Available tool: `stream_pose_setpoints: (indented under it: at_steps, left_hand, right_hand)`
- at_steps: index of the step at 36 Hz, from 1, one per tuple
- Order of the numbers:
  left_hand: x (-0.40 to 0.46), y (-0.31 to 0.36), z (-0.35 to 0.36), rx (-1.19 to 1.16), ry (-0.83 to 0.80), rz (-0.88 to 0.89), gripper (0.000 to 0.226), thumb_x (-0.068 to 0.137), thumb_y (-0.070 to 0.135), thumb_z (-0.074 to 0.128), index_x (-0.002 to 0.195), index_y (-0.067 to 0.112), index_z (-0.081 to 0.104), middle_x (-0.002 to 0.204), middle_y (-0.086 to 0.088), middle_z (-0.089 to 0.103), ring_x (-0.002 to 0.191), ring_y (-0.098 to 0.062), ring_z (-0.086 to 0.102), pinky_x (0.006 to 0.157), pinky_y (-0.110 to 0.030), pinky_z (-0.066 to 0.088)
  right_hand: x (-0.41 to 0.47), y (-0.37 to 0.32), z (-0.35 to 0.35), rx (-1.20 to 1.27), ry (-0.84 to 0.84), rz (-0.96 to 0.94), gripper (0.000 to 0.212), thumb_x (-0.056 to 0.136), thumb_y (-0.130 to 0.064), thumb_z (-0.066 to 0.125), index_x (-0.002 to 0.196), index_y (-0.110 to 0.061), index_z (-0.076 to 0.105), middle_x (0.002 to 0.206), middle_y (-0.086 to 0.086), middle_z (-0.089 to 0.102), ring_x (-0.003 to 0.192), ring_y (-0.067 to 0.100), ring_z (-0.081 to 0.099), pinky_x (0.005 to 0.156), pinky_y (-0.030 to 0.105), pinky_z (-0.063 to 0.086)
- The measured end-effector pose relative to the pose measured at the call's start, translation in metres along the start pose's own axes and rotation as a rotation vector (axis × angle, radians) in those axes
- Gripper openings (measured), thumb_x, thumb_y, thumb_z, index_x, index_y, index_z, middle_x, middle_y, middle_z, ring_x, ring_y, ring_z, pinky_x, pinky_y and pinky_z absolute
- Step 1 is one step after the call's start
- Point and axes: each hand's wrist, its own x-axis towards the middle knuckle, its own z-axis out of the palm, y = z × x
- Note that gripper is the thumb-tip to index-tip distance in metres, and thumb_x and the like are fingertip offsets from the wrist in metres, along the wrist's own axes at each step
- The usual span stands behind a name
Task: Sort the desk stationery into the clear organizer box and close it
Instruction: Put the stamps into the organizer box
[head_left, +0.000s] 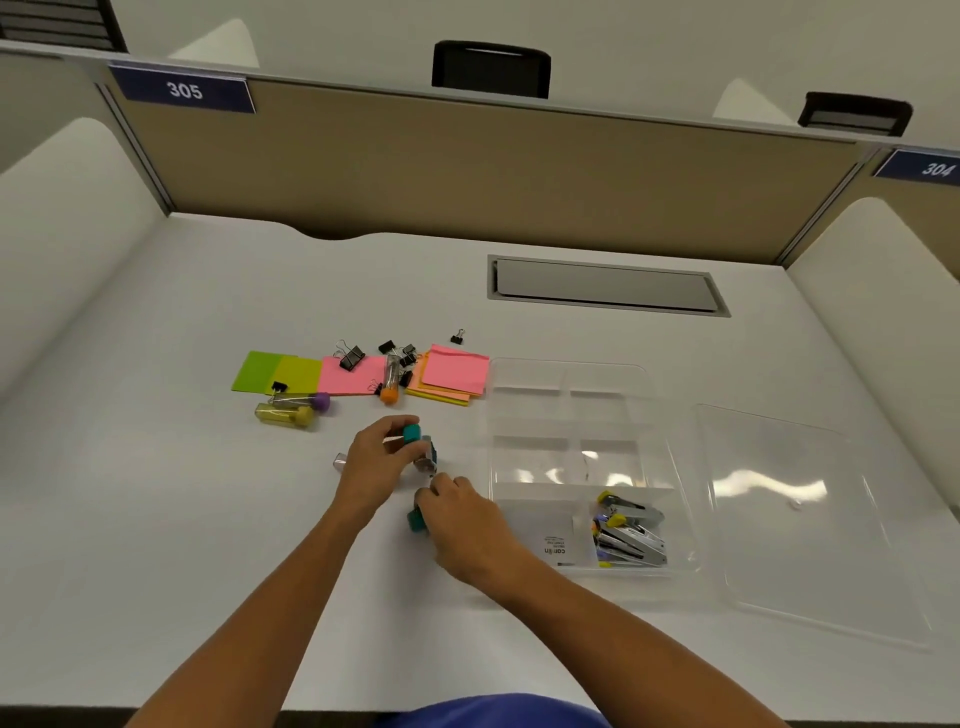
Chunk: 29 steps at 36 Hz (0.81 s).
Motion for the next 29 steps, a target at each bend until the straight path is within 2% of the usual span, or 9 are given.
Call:
stream_pose_setpoints:
  at_steps: [5,9,11,14,16,18,22,24,29]
  left_hand:
    - [-0.003,0.007,-0.004,-0.098,0.004,0.052,0.033,0.092,0.019,0.066,0.124,0.018,0.061,0.123,-0.002,0.063,0.109,-0.018,0.062,0.094,-0.031,0.050]
    - [-0.003,0.019,-0.001,-0.166,-0.065,0.093,0.033,0.098,0.028,0.055,0.130,0.024,0.050,0.128,-0.003,0.059,0.115,-0.022,0.060,0.095,-0.042,0.054]
    - [-0.004,0.024,0.003,-0.157,-0.094,0.131,0.032,0.099,0.032,0.050,0.130,0.027,0.047,0.127,-0.003,0.059,0.116,-0.022,0.059,0.093,-0.043,0.055]
    - [-0.004,0.034,0.013,-0.050,-0.114,0.217,0.031,0.099,0.037,0.045,0.129,0.031,0.046,0.127,-0.002,0.056,0.114,-0.019,0.058,0.090,-0.035,0.054]
    - [-0.003,0.041,0.021,0.037,-0.121,0.282,0.028,0.100,0.036,0.044,0.127,0.034,0.047,0.124,0.001,0.055,0.110,-0.018,0.058,0.083,-0.025,0.051]
    - [-0.003,0.049,0.030,0.067,-0.163,0.319,0.028,0.100,0.035,0.047,0.128,0.032,0.049,0.120,0.002,0.056,0.103,-0.017,0.061,0.077,-0.021,0.049]
    - [-0.004,0.070,0.051,0.093,-0.253,0.352,0.048,0.089,0.029,0.068,0.132,0.034,0.047,0.105,0.008,0.058,0.083,-0.008,0.063,0.059,-0.012,0.051]
    - [-0.003,0.078,0.064,0.146,-0.268,0.374,0.053,0.083,0.026,0.076,0.128,0.036,0.050,0.099,0.011,0.058,0.084,-0.009,0.060,0.057,-0.011,0.050]
    - [0.003,0.086,0.096,0.310,-0.327,0.438,0.031,0.076,0.031,0.081,0.102,0.033,0.065,0.093,0.016,0.063,0.083,-0.003,0.060,0.067,-0.015,0.049]
  right_hand:
    - [0.002,0.001,-0.012,0.371,0.046,0.122,0.030,0.092,-0.032,0.066,0.117,-0.023,0.050,0.114,0.002,0.061,0.089,0.019,0.057,0.081,0.033,0.051]
    - [-0.005,0.013,-0.022,0.544,0.115,0.155,0.029,0.090,-0.034,0.066,0.114,-0.028,0.050,0.111,-0.004,0.060,0.090,0.016,0.057,0.080,0.026,0.050]
    - [-0.012,0.023,-0.030,0.643,0.166,0.166,0.026,0.089,-0.031,0.066,0.110,-0.030,0.050,0.108,-0.008,0.060,0.088,0.014,0.060,0.079,0.021,0.052]
    - [-0.027,0.043,-0.046,0.784,0.286,0.206,0.022,0.087,-0.027,0.067,0.100,-0.036,0.051,0.094,-0.021,0.056,0.081,0.007,0.062,0.065,0.008,0.049]
    - [-0.039,0.059,-0.055,0.878,0.378,0.228,0.021,0.087,-0.025,0.067,0.095,-0.038,0.053,0.092,-0.023,0.058,0.085,0.001,0.062,0.065,0.007,0.049]
    - [-0.049,0.076,-0.063,0.996,0.462,0.270,0.019,0.086,-0.026,0.070,0.094,-0.037,0.057,0.092,-0.020,0.064,0.090,-0.004,0.062,0.067,0.009,0.051]
    - [-0.064,0.112,-0.071,1.112,0.625,0.407,0.015,0.085,-0.025,0.074,0.095,-0.031,0.064,0.093,-0.018,0.068,0.092,0.006,0.066,0.076,0.022,0.057]
    - [-0.071,0.127,-0.073,1.135,0.674,0.449,0.016,0.085,-0.024,0.074,0.097,-0.029,0.065,0.094,-0.016,0.069,0.093,0.011,0.067,0.081,0.030,0.060]
    - [-0.087,0.150,-0.074,1.180,0.752,0.539,0.019,0.086,-0.021,0.074,0.102,-0.027,0.065,0.102,-0.006,0.070,0.098,0.018,0.068,0.082,0.038,0.061]
